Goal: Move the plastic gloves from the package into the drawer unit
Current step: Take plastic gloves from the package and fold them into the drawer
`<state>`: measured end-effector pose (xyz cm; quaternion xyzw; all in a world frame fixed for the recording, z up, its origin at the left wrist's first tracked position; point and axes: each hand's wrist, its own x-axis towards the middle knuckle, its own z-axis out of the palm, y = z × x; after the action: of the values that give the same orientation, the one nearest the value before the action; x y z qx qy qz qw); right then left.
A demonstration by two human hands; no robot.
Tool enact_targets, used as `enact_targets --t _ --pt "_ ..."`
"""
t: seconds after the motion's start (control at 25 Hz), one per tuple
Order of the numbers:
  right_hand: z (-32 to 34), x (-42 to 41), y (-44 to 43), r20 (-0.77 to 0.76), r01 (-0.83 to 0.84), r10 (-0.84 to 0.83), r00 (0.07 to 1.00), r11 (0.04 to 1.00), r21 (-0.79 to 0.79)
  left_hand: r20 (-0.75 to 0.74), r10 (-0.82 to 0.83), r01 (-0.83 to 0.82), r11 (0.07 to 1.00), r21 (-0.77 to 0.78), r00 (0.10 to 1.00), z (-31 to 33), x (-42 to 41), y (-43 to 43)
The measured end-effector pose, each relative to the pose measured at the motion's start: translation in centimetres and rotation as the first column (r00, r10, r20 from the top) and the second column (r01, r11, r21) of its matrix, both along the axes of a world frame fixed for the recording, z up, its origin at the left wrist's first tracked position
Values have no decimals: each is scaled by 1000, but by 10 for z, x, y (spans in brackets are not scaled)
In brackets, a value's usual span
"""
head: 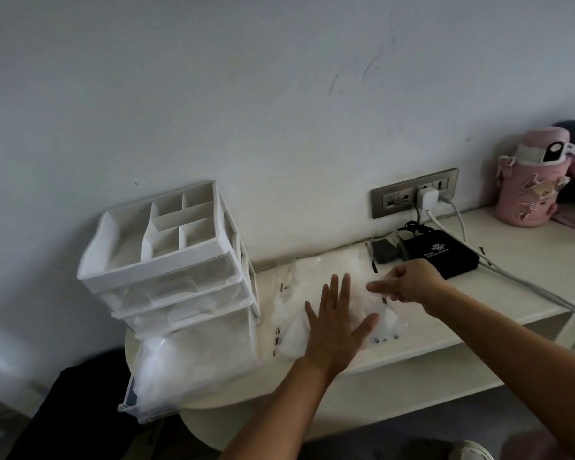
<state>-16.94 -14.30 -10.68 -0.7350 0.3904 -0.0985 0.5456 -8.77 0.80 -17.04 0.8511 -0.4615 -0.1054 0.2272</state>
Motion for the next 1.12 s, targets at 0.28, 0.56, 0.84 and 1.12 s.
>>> enact_targets --t 0.28,0.56,0.84,1.12 --pt "22 -6 -12 -15 -98 98 995 995 7 83 -73 62 990 128 994 -2 -1 -7" --pt "27 -2 -16 -23 85 -88 996 990 -109 50 -1 -10 972 234 999 1 -1 -13" --pt "35 -6 -26 5 153 -153 988 988 15 -118 -79 72 996 -55 990 33 -13 -31" --pt "9 -12 -35 -120 85 -117 986 966 -243 -6 -333 332 938 100 943 16 -21 -55"
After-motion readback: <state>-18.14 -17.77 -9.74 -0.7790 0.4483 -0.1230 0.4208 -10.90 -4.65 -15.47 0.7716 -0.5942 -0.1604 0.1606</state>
